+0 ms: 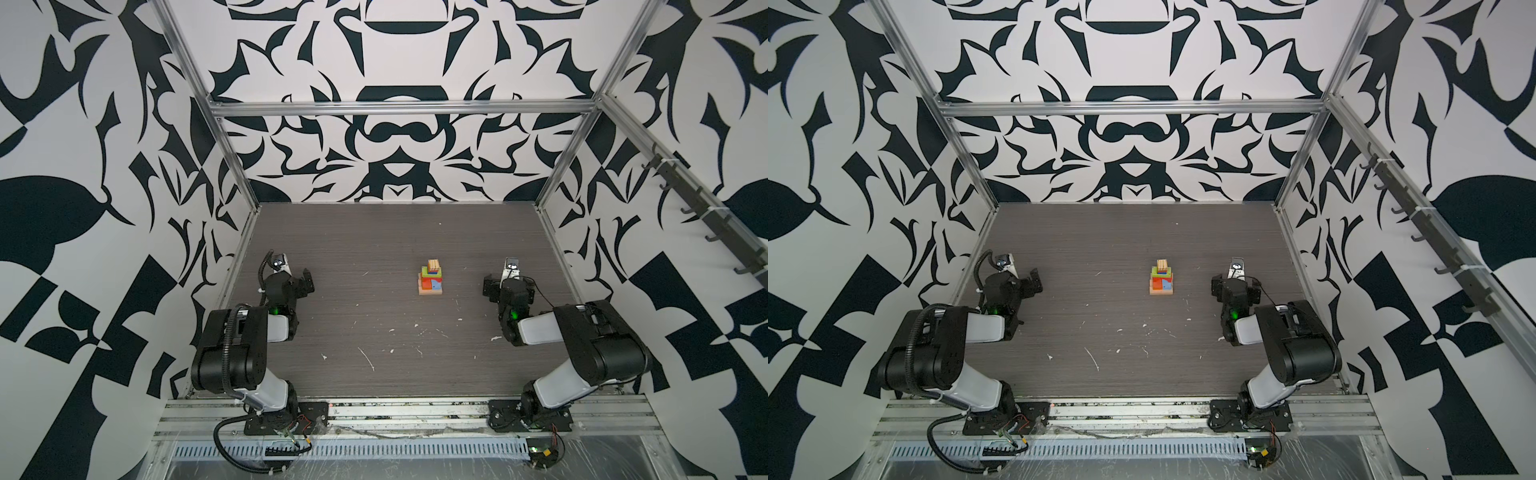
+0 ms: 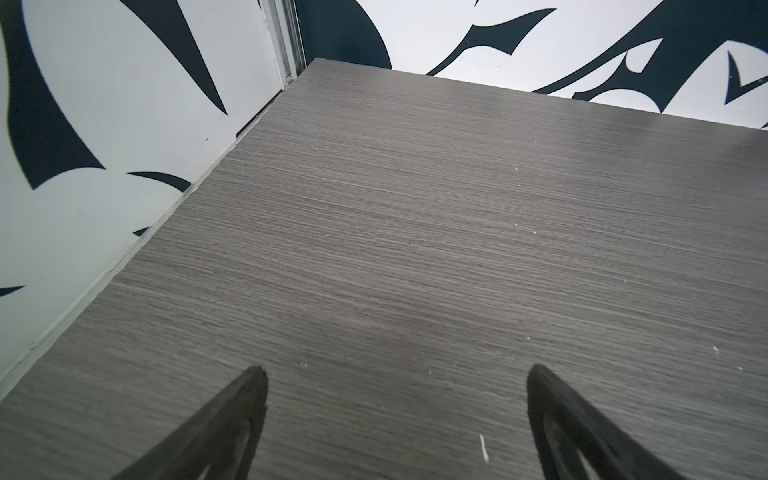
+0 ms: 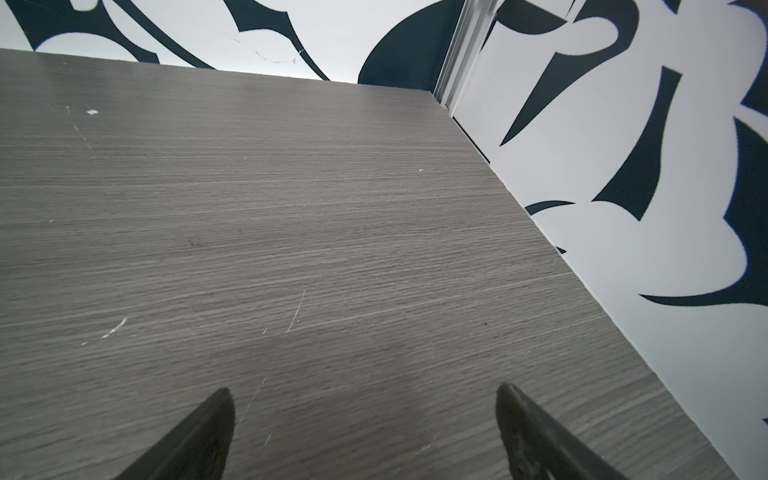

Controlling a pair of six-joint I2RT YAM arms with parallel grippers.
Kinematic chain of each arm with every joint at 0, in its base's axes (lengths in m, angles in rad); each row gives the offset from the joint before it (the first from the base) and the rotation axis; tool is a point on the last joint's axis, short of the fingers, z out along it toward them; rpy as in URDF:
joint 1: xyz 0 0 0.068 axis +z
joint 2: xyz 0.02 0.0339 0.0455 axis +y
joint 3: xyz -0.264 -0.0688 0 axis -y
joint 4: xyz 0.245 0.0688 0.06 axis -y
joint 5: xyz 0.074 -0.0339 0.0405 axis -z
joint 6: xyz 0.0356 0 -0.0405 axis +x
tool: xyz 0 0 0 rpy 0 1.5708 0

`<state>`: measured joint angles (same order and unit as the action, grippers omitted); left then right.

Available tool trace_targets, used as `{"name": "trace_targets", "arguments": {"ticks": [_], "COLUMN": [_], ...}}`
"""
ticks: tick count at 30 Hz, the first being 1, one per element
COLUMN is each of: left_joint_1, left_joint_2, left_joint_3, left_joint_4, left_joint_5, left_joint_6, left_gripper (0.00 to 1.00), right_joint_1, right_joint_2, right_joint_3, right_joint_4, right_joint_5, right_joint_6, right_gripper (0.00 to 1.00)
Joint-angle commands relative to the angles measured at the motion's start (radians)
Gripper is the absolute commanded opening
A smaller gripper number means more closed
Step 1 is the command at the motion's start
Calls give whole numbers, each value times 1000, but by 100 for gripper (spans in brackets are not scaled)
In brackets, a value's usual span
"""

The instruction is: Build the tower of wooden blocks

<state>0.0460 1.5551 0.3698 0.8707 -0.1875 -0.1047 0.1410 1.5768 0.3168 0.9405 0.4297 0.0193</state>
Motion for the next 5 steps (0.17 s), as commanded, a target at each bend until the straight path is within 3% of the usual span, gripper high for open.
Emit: {"name": "trace_targets", "arguments": {"ticks": [1, 5], "left_joint_1": [5, 5], "left_joint_2": [-7, -7], "left_joint_3": [6, 7], "left_joint_4": [27, 27], "left_joint_5": [-11, -12], "left_joint_6": [-7, -7], "left_gripper": [100, 99], "right_joint_1": [2, 2], "right_joint_2": [-12, -15], "right_joint_3": [19, 19], "right_joint_4": [30, 24], "right_joint_5": [0, 4], "right_joint_6": [13, 11], "right_gripper": [100, 100]}}
